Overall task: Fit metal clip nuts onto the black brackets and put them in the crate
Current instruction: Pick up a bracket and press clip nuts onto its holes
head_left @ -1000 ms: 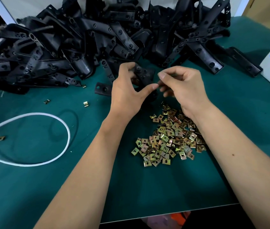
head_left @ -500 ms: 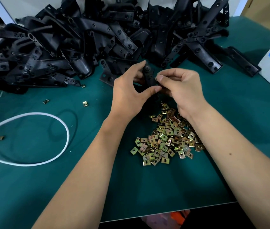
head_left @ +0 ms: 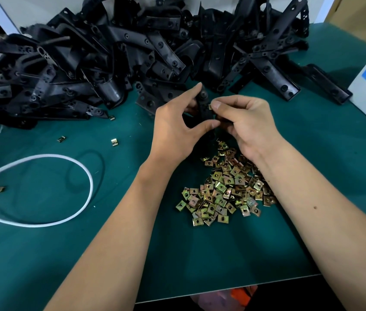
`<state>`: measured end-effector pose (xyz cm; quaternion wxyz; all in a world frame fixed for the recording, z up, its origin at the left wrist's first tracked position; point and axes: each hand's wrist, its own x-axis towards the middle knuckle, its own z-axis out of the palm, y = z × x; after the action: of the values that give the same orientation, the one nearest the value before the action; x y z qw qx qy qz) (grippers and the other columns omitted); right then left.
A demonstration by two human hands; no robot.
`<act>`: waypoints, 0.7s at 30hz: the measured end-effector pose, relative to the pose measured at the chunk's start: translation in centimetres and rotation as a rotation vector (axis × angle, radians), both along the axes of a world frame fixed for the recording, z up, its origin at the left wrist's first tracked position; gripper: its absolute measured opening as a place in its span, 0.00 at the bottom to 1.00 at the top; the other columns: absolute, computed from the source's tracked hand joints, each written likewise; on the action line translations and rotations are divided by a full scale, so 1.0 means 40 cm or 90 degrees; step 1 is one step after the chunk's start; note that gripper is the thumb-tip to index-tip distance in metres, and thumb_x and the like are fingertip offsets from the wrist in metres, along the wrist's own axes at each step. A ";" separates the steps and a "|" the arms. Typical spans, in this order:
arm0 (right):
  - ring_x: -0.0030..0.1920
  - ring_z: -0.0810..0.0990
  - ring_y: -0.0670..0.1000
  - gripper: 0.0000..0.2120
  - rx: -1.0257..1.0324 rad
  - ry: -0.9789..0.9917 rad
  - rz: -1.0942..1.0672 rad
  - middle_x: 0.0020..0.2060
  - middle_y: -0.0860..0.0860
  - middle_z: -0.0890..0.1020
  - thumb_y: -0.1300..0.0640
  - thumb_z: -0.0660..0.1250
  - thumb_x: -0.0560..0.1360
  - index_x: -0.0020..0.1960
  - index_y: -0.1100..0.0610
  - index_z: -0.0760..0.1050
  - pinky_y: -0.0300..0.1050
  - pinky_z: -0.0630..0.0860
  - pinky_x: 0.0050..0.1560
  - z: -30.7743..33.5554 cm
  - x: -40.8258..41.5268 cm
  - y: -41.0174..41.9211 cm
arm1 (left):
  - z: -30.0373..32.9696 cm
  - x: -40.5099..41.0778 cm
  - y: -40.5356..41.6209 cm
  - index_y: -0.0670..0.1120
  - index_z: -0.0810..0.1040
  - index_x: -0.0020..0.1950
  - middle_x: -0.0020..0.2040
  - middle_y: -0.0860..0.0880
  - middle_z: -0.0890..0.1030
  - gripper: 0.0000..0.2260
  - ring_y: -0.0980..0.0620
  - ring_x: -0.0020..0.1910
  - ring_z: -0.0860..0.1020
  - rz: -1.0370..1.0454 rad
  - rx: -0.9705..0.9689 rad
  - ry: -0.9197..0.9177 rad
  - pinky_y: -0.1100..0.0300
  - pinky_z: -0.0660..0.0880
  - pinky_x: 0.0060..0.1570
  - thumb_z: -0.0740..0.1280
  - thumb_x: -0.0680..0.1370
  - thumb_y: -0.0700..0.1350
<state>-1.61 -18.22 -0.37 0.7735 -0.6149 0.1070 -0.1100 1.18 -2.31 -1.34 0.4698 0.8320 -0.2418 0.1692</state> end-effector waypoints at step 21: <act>0.39 0.79 0.51 0.13 -0.208 -0.082 0.009 0.34 0.50 0.84 0.67 0.75 0.71 0.51 0.54 0.79 0.54 0.78 0.49 0.009 -0.005 -0.024 | 0.018 -0.016 -0.017 0.45 0.75 0.75 0.49 0.46 0.81 0.36 0.52 0.45 0.76 -0.029 0.051 -0.028 0.60 0.76 0.51 0.82 0.69 0.46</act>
<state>-1.80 -19.16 -0.01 0.6695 -0.7247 0.0339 -0.1595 0.54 -2.98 -0.63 0.4347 0.8405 -0.2771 0.1667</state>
